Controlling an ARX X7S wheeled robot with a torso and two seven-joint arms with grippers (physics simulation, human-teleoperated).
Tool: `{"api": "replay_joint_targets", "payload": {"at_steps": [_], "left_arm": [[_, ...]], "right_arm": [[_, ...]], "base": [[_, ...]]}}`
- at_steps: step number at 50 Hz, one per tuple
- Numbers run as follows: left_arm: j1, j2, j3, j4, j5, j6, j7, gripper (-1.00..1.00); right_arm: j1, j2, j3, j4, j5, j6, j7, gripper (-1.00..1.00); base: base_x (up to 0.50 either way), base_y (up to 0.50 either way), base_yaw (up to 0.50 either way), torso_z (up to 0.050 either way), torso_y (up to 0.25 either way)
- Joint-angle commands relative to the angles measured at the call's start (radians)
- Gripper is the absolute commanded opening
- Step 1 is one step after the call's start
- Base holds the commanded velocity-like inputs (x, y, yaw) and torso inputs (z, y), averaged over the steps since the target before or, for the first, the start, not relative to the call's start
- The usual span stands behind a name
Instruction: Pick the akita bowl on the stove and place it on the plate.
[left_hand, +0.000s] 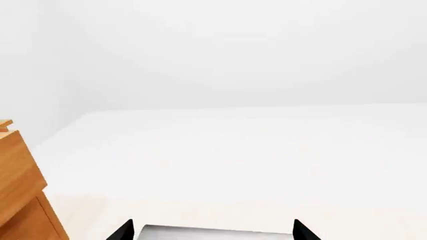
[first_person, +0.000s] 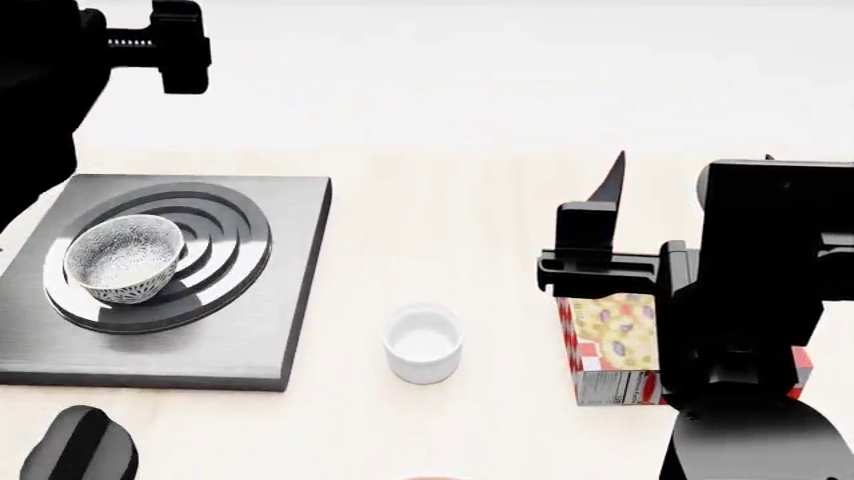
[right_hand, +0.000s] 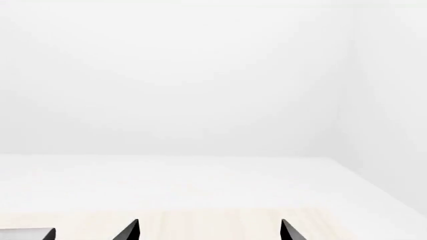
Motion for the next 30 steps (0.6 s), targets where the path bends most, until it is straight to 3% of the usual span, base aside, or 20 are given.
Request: {"api": "replay_joint_targets", "payload": {"at_steps": [1, 11, 30], "left_arm": [[-0.071, 0.016, 0.050, -0.165, 0.036, 0.057, 0.046, 1.00], [-0.053, -0.001, 0.056, -0.121, 0.012, 0.056, 0.101, 1.00], [-0.042, -0.029, 0.075, -0.166, 0.013, 0.195, 0.198, 1.00]], "right_arm": [[0.000, 0.003, -0.004, -0.002, 0.006, -0.002, -0.001, 1.00], [-0.001, 0.007, -0.007, 0.000, 0.010, -0.006, -0.001, 1.00], [0.002, 0.010, -0.008, 0.002, 0.019, -0.006, 0.003, 1.00]], "base": [[0.00, 0.00, 0.00, 0.000, 0.000], [0.00, 0.00, 0.00, 0.000, 0.000], [0.00, 0.00, 0.00, 0.000, 0.000]]}}
